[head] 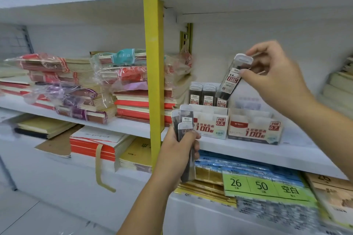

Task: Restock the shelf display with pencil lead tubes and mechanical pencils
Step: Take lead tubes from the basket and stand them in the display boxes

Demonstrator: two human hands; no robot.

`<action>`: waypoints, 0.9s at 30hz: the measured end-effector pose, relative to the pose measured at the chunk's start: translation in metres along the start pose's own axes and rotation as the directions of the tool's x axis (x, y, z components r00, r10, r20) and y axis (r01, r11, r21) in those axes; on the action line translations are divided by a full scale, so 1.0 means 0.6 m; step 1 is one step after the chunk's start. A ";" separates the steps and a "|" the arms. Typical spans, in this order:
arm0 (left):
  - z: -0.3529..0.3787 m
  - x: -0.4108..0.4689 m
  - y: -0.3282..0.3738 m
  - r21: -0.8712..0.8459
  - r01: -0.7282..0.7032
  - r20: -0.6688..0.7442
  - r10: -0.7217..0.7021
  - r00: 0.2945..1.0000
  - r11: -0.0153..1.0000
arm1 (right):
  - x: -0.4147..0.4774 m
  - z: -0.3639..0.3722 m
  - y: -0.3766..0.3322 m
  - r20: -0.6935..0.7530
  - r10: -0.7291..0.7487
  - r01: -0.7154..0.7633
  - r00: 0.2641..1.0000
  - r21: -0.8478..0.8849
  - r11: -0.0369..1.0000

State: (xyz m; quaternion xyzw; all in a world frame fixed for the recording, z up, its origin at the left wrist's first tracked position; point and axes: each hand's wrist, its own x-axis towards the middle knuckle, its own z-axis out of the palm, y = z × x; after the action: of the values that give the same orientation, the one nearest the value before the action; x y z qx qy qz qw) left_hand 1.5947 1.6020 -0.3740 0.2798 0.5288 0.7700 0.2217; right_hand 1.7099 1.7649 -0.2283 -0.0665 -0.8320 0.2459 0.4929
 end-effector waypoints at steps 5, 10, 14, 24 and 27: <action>-0.011 0.024 0.000 0.023 -0.048 -0.040 0.049 0.998 0.999 | 0.046 0.034 0.030 0.200 0.025 0.040 0.979 -0.312 0.949; -0.017 0.027 0.001 0.003 -0.063 -0.020 0.064 0.998 0.998 | 0.053 0.061 0.065 0.266 0.074 0.051 0.961 -0.433 0.900; -0.017 0.022 0.000 0.001 -0.065 0.003 0.065 0.998 0.998 | 0.044 0.073 0.077 0.314 0.108 0.078 0.943 -0.526 0.847; -0.003 0.005 0.015 0.065 -0.089 0.087 0.083 0.993 0.994 | -0.041 0.060 0.009 0.343 0.065 -0.001 0.937 -0.182 0.983; 0.001 -0.004 0.020 0.082 -0.122 0.147 0.109 0.983 0.989 | -0.074 0.072 -0.001 0.543 0.169 -0.180 0.823 -0.033 0.983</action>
State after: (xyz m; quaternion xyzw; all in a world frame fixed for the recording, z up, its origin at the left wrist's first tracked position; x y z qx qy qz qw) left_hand 1.5964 1.5964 -0.3632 0.3740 0.5289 0.7348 0.2011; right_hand 1.6958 1.7340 -0.2798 -0.0648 -0.9254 0.3067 0.2130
